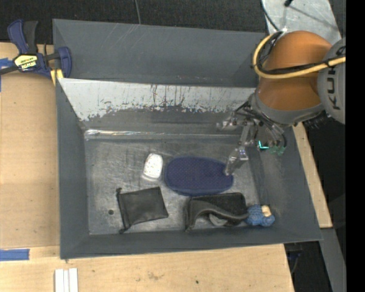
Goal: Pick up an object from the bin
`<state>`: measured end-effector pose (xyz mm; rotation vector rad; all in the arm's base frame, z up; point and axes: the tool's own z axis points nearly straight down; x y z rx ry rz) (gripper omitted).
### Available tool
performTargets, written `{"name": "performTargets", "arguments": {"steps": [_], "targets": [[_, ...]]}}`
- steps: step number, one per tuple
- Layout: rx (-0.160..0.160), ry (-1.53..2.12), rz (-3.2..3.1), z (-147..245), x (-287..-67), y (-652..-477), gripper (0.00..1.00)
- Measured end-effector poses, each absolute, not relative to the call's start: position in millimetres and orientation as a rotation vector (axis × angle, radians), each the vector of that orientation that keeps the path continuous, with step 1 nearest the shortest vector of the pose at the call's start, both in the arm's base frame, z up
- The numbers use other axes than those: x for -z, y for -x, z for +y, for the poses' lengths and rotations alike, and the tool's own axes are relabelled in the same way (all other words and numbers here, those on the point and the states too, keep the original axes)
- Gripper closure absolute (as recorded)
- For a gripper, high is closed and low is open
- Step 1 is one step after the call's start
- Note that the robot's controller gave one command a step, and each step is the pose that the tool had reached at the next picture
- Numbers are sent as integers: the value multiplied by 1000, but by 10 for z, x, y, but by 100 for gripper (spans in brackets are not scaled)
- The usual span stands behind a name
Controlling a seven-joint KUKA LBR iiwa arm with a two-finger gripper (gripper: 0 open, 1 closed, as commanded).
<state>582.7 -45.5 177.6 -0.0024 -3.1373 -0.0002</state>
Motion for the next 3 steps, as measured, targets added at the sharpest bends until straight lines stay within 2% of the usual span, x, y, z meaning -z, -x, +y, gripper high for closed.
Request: {"name": "performTargets", "arguments": {"steps": [1, 2, 3], "targets": [[-4, 44, -3151, 189, -851, -5822, 0], [-3, 39, -3142, 203, -839, -5806, 100], [-5, -486, -3116, -286, -2888, -5675, 100]]}}
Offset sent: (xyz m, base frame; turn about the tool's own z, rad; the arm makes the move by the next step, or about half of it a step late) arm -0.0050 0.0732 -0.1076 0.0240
